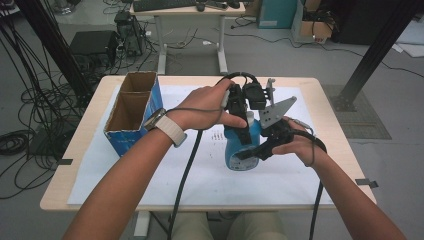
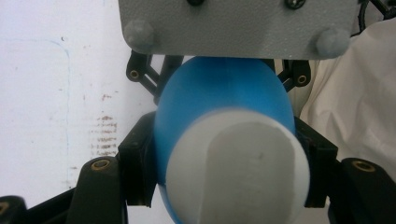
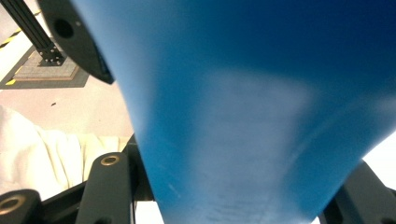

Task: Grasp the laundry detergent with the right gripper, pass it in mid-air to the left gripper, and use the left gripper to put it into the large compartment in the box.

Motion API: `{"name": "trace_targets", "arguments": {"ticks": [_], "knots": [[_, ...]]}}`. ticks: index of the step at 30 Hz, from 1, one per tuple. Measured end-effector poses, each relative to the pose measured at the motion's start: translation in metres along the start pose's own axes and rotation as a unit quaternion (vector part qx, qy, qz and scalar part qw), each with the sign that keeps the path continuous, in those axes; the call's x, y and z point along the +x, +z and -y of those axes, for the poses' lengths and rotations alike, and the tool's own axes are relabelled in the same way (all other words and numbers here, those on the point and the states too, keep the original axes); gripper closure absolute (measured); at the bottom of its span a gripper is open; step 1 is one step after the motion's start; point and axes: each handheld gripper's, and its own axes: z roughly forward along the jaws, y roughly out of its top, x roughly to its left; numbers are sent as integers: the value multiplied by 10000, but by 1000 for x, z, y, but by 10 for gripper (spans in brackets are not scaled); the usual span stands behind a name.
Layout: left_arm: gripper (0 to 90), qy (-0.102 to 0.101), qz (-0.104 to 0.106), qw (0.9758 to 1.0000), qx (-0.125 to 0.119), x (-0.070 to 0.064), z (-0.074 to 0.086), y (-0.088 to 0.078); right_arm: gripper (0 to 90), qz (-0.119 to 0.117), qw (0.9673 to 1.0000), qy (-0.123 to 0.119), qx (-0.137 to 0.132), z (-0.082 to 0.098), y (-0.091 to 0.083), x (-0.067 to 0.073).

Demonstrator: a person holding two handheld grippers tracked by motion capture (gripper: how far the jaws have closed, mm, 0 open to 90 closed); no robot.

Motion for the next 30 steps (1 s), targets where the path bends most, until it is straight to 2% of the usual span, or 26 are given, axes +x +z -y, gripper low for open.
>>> {"name": "trace_targets", "arguments": {"ticks": [2, 8, 11, 18, 19, 20, 21, 24, 25, 27, 28, 29, 30], "knots": [[375, 48, 11, 10000, -2, 1, 0, 0, 429, -15, 10000, -24, 23, 0, 0, 0], [375, -21, 7, 10000, -8, 0, 0, -1, 429, -24, 10000, -18, 7, -1, -1, 0], [375, -27, 7, 10000, -13, 0, 0, -1, 429, 0, 10000, 24, -93, 0, 1, 1], [376, -39, 8, 10000, -9, 1, 1, 0, 427, -26, 10000, 11, -47, 0, 1, -1], [376, -160, 6, 9998, -84, -1, 1, 1, 427, -32, 10000, 9, -33, 0, 1, -1], [376, -126, -18, 9999, -88, 0, 1, 1, 427, -48, 10000, 5, -34, 0, 1, -1], [376, -45, -8, 10000, 16, 1, 0, 0, 426, -42, 10000, 14, -46, 0, 1, -1], [376, -77, 41, 10000, 32, 1, 0, 1, 425, -62, 10000, -1, -30, 1, 2, -2], [376, -178, 25, 9997, -179, 0, 1, 4, 424, -66, 10000, 4, -42, 1, 2, -2], [376, -164, 24, 9997, -160, 0, 0, 4, 423, -69, 9999, -3, -74, 2, 2, -2], [376, -155, -8, 9999, 25, 0, -1, 1, 422, -59, 9999, -2, -120, 2, 3, -1], [376, -89, -13, 10000, 36, 0, -2, 1, 422, -43, 9998, -10, -169, 3, 3, -1], [376, -129, -25, 9999, 28, 0, -2, 1, 421, -33, 9999, -28, -165, 3, 3, -1]]}}
